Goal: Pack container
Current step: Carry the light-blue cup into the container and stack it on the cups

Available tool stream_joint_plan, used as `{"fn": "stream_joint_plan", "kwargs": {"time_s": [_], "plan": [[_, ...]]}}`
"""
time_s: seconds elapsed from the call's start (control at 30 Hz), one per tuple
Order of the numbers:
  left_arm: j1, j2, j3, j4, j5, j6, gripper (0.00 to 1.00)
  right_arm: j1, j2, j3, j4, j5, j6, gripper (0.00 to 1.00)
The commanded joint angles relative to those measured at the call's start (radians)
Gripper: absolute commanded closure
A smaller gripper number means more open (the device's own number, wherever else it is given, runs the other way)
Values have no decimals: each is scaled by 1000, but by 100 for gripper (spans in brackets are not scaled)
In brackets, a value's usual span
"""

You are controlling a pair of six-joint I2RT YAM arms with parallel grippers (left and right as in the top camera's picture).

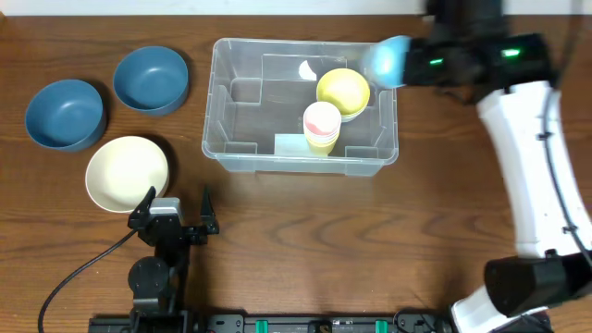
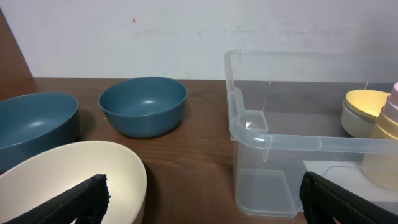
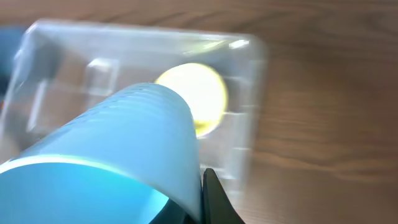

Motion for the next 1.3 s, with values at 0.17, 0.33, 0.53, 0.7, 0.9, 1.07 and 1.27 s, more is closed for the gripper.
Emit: {"fn": "stream_joint_plan", "kwargs": {"time_s": [0.17,0.33,0.53,0.7,0.9,1.07,1.27], "plan": [[5,-2,-17,-34,3,13,2,193,108,-5,13,84,46,99],[5,-2,-17,-34,3,14,2,233,154,-5,3,84,46,99],[5,-2,-17,-34,3,14,2,257,171,-6,-49,89,54,99],[5,-2,-17,-34,3,13,2,267,186,-10,-82,92,53,99],[5,-2,-17,-34,3,13,2,267,230,-27,-77,92,73,99],[5,-2,-17,-34,3,13,2,267,261,-27,-77,92,71,75],[5,-2,-17,-34,3,13,2,266,264,-27,-61,92,64,32]]}}
